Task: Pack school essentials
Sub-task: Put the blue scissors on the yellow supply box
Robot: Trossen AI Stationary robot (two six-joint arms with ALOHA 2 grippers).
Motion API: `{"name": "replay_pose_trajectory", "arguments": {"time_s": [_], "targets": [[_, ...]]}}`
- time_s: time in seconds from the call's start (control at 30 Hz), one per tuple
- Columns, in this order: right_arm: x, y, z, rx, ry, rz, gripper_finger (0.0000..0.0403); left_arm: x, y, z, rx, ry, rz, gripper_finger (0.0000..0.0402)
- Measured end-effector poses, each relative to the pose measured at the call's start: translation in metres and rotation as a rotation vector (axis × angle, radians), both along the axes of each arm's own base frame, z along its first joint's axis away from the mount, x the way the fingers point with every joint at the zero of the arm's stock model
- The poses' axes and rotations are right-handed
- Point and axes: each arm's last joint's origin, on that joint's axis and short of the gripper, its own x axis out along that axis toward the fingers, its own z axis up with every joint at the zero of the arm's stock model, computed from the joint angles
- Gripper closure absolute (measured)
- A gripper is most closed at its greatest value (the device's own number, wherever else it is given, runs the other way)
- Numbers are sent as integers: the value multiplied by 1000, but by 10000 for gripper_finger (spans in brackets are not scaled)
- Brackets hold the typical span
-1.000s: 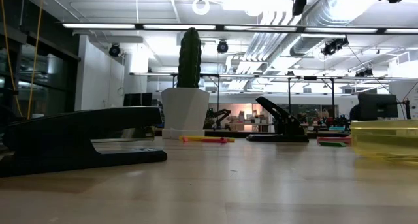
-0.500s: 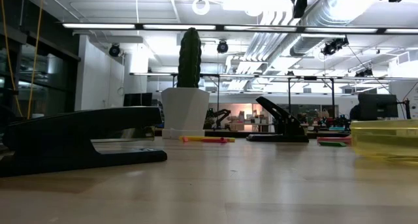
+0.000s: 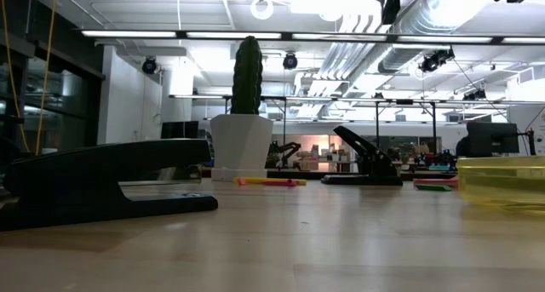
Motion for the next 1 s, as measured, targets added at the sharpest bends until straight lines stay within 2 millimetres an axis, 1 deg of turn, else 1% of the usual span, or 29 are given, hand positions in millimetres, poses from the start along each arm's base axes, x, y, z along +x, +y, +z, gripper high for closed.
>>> {"name": "replay_pose_trajectory", "arguments": {"time_s": [0.6, 0.73, 0.83, 0.9, 1.0], "targets": [[0, 1, 0, -5, 0, 19, 336, 0, 1, 0, -53, -15, 43, 209], [0, 1, -3, -4, 27, 20, 336, 1, 4, -4, -86, 3, 173, 209], [0, 1, -5, -2, 50, 20, 336, 4, 9, -11, -118, 35, 333, 209], [0, 1, -6, -4, 59, 20, 336, 7, 15, -12, -149, 69, 427, 209], [0, 1, -6, -1, 57, 19, 336, 11, 30, -17, -209, 184, 536, 209]]}}
